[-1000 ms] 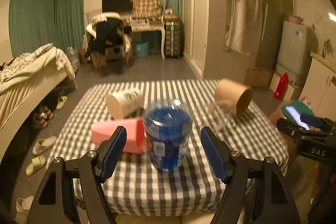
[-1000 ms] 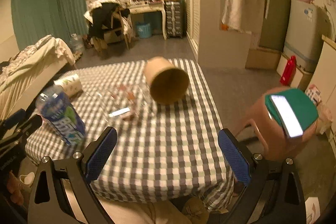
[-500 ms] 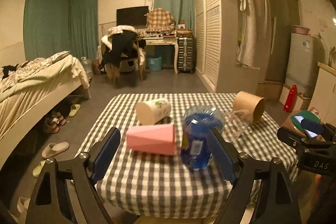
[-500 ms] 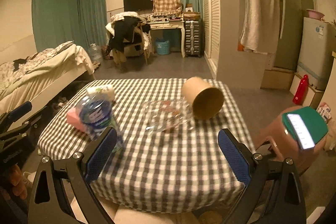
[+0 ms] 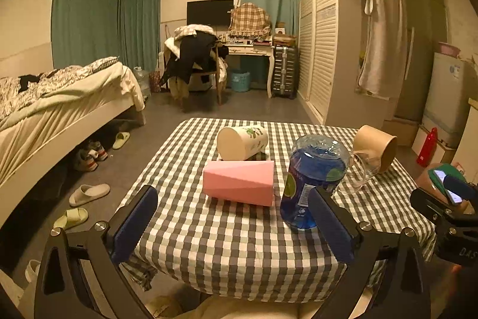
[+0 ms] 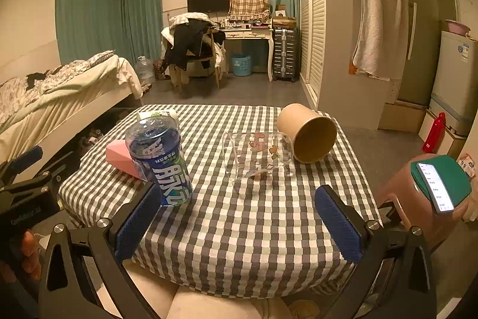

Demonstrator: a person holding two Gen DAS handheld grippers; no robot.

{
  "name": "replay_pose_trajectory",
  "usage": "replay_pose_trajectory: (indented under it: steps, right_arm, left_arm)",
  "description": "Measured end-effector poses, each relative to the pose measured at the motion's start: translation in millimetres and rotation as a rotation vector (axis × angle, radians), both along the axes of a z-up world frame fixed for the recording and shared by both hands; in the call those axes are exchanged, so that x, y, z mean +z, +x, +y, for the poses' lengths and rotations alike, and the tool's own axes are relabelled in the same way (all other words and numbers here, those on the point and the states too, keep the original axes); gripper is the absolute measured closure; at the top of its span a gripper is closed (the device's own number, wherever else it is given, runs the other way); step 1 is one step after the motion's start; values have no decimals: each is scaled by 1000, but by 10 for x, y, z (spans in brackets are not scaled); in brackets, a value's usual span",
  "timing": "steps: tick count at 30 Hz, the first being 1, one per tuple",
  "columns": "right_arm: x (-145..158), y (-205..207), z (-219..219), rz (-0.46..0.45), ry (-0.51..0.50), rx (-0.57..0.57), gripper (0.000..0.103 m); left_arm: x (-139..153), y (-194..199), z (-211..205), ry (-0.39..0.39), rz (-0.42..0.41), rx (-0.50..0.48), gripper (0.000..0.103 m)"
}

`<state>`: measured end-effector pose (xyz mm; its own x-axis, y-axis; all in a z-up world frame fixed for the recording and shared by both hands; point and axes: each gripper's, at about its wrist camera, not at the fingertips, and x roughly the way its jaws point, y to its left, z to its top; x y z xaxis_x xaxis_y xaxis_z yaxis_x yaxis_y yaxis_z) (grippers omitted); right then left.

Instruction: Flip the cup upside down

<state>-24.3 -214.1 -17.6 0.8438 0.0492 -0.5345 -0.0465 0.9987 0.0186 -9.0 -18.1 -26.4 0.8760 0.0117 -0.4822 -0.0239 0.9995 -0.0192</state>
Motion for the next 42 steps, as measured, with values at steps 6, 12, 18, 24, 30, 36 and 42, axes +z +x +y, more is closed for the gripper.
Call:
replay_pose_trajectory:
  steps: [6,12,18,24,30,36,42]
  right_arm:
    - [14,18,-2,-3,-5,0,0]
    - [29,24,61,-9,-12,15,0]
    - [34,30,115,-5,-18,25,0]
    - [24,24,150,-4,-24,25,0]
    - [24,26,155,-2,-23,22,0]
    - [20,23,162,3,-23,22,0]
    - [15,19,170,5,-22,21,0]
  left_arm:
    - [3,12,-10,7,-6,-2,0]
    - [-9,19,-24,8,-6,-1,0]
    - [-9,19,-31,5,-4,-4,0]
    - [20,18,-11,-4,-7,2,0]
    - [13,-10,21,-9,-11,4,0]
    - [39,-29,43,2,-20,12,0]
    - [54,-38,56,6,-23,15,0]
